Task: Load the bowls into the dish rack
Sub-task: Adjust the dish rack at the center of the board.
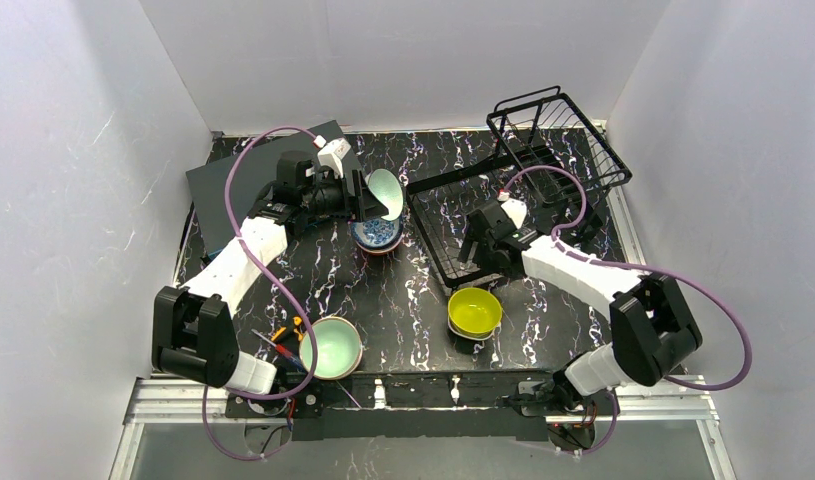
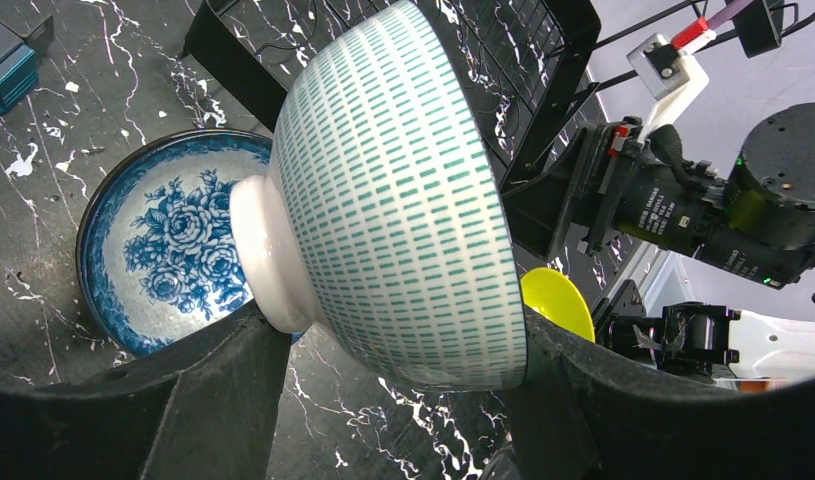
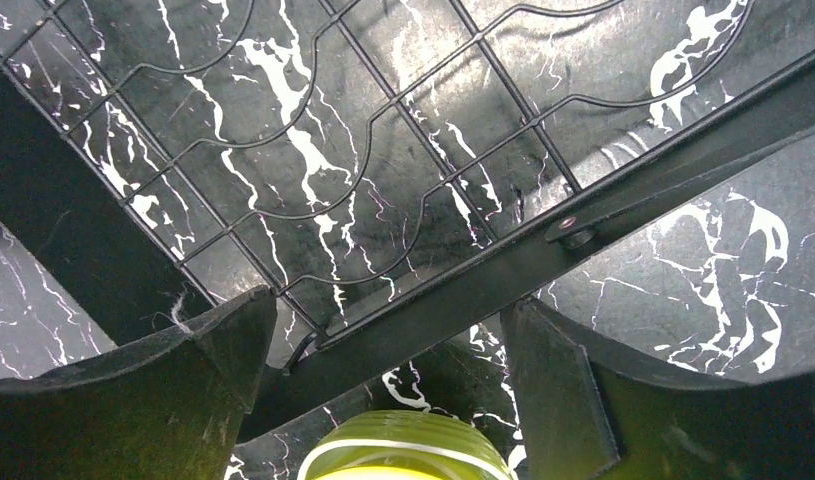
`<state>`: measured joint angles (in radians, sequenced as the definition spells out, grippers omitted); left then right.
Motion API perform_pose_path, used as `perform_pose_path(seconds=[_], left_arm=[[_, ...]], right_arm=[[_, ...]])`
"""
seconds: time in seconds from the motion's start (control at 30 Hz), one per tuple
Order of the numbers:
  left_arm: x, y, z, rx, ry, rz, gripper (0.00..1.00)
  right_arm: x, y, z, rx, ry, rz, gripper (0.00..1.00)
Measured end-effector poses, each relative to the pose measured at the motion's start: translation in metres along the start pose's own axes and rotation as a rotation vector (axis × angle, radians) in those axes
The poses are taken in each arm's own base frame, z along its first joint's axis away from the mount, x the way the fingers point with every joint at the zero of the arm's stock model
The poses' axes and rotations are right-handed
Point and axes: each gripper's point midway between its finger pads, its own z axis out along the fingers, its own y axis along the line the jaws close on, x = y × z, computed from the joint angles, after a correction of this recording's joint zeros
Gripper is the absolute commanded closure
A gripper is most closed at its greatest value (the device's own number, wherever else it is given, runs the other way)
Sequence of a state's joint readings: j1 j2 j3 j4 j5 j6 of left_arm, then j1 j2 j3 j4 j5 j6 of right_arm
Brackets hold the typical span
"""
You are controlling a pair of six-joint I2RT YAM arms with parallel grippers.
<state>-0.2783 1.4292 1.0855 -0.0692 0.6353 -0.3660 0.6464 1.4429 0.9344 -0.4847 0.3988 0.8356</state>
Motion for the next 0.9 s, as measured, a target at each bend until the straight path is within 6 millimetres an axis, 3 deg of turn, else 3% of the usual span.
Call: perform_pose_path(seconds=[0.13,0.3,0.63,0.9], left_arm=[[0.000,0.000,0.000,0.000,0.000,0.000,1.00],[0.000,0.000,0.000,0.000,0.000,0.000,1.00],[0.000,0.000,0.000,0.000,0.000,0.000,1.00],[0.000,0.000,0.000,0.000,0.000,0.003,1.00]], right_arm=[[0.004,-0.002,0.004,0.007,0.021,-0.006,0.21],[0.009,-0.007,0.007,0.013,0.031,-0.049,0.44],[0.008,-0.011,0.008,0.006,0.010,-0.066,0.77],[0.012,-0.024,0.001,0.012,0.000,-0.096,0.86]])
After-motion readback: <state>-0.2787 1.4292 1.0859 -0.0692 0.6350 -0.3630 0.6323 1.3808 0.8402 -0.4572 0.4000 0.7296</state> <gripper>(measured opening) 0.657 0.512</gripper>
